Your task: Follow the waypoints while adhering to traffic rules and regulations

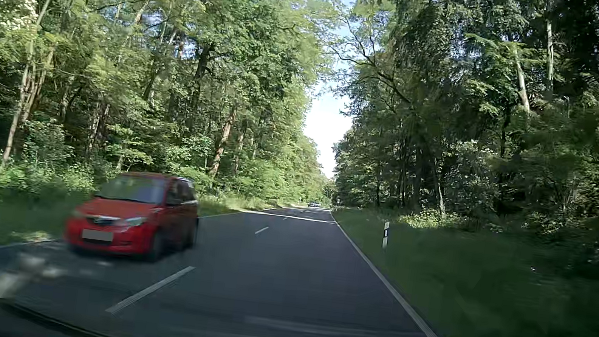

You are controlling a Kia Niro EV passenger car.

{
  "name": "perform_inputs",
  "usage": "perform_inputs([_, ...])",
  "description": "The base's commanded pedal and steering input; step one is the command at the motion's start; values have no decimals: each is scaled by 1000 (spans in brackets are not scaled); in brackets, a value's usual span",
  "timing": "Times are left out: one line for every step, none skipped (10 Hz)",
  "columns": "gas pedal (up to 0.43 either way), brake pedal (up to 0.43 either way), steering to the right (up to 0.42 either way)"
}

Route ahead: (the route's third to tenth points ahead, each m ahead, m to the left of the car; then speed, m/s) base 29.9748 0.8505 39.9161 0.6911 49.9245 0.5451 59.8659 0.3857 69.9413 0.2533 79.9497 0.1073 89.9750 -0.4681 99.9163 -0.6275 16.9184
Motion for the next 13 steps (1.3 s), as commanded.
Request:
perform_inputs([0, 30, 0])
perform_inputs([0, 30, 0])
perform_inputs([0, 30, 0])
perform_inputs([0, 30, 0])
perform_inputs([0, 30, 0])
perform_inputs([0, 30, 0])
perform_inputs([0, 30, 0])
perform_inputs([28, 30, 0])
perform_inputs([39, 30, 0])
perform_inputs([47, 30, 0])
perform_inputs([59, 30, 0])
perform_inputs([67, 30, 0])
perform_inputs([79, 30, 0])
